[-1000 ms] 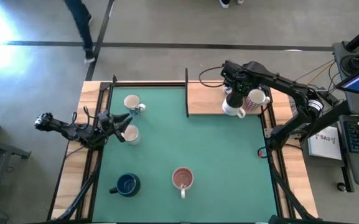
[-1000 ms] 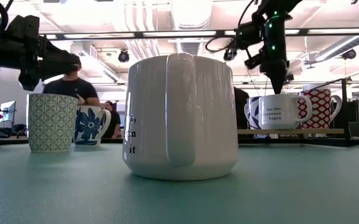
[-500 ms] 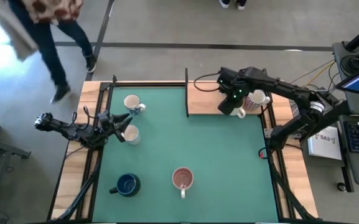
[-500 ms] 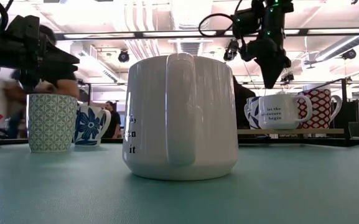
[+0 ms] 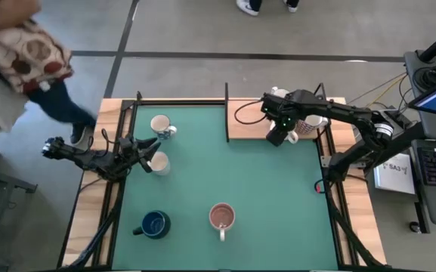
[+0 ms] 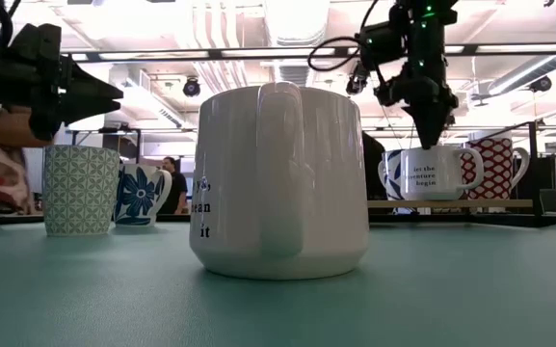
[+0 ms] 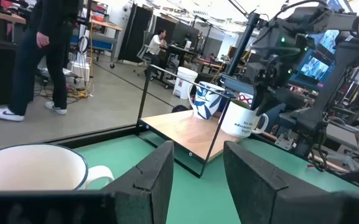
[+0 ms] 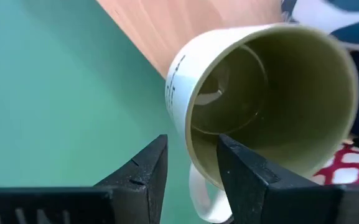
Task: Place coffee mugs
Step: Put the green white mug on the shelf
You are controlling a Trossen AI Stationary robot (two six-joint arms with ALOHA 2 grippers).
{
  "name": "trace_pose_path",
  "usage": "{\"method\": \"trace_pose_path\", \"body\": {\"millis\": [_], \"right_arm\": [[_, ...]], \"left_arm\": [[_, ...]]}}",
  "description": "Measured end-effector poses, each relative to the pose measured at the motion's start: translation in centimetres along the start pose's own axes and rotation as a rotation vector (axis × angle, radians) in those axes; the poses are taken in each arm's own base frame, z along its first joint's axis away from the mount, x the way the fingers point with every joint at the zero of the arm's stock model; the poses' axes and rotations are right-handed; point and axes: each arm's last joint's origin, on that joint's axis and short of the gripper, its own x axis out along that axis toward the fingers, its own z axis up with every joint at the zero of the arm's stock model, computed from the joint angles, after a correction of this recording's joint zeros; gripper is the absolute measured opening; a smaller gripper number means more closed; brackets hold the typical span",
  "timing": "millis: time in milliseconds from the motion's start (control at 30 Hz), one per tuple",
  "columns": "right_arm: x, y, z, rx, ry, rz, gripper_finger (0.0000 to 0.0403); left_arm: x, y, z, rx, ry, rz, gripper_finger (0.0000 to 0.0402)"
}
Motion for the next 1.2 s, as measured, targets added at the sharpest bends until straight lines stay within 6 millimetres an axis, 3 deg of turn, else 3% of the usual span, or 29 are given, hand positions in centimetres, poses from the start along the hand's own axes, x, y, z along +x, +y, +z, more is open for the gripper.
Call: {"method": "trace_pose_path", "body": {"millis": [200, 533, 1200], "right_arm": [[0.97, 0.04, -0.33, -0.029, 0.023, -0.004, 0.0106], [1.16, -0.01, -0.43, -0.087, 0.033, 0.003, 0.0018], [1.23, -0.78, -0.35, -0.312, 0.037, -0.002, 0.0022]], "left_arm": [[0.00, 0.00, -0.01, 0.000, 0.000, -0.001, 0.0123], [0.00, 0.00, -0.01, 0.000, 0.000, 0.000, 0.0123], [0.00, 0.00, 0.00, 0.000, 0.000, 0.000, 0.0123]]}}
